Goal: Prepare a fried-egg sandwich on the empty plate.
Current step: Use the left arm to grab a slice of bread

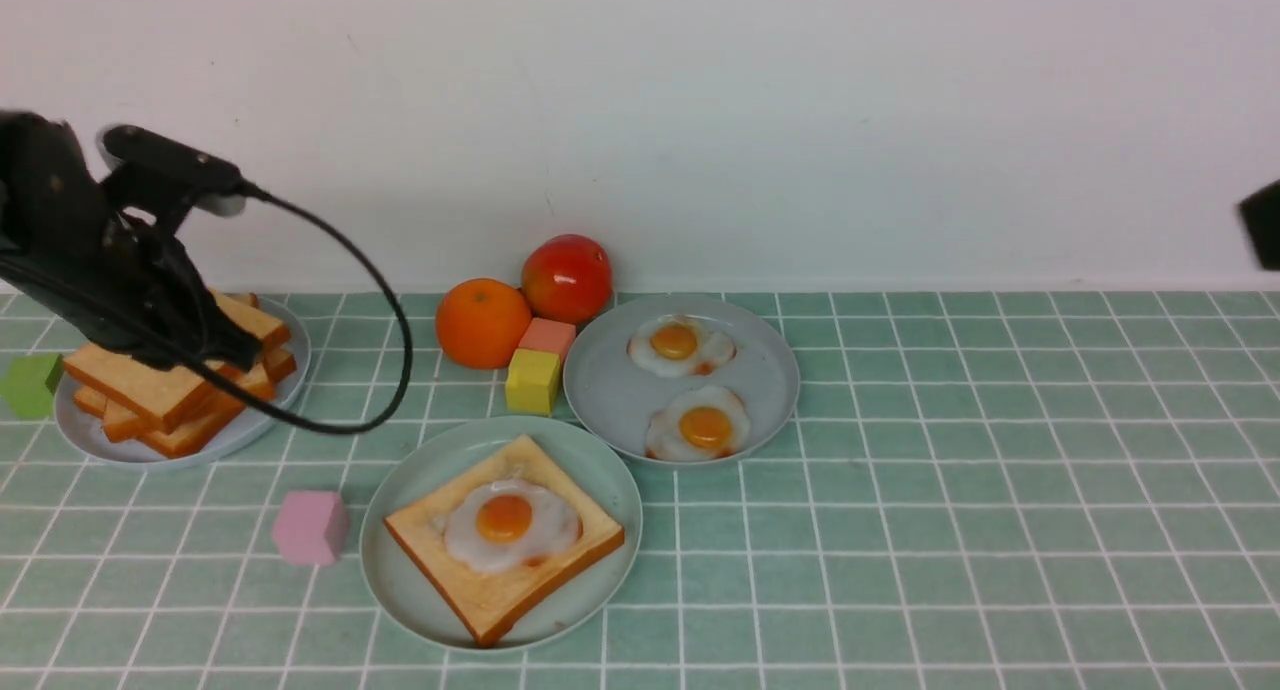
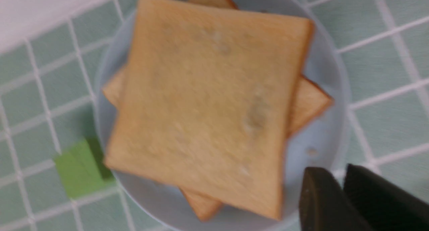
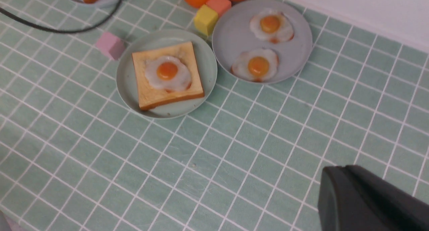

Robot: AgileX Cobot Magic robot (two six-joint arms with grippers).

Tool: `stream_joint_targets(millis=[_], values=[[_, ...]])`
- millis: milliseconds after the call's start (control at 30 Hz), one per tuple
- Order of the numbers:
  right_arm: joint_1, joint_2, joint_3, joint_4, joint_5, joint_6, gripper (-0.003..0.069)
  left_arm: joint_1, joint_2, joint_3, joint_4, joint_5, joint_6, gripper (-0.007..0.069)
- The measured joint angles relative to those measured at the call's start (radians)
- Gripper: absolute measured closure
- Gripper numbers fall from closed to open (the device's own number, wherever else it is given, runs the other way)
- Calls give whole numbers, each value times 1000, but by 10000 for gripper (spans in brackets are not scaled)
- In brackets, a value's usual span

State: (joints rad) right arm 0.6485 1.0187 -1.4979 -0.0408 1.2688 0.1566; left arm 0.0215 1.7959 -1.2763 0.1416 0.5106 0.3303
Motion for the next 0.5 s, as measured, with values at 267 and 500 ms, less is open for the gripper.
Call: stream_joint_targets(millis=[267,500], values=[[0,-83,0,13,1,0,625,0,95,0,136,-103,-42,236],[0,-110,0,84,1,0,617,-1,179,-11,269,-134,-222,279]])
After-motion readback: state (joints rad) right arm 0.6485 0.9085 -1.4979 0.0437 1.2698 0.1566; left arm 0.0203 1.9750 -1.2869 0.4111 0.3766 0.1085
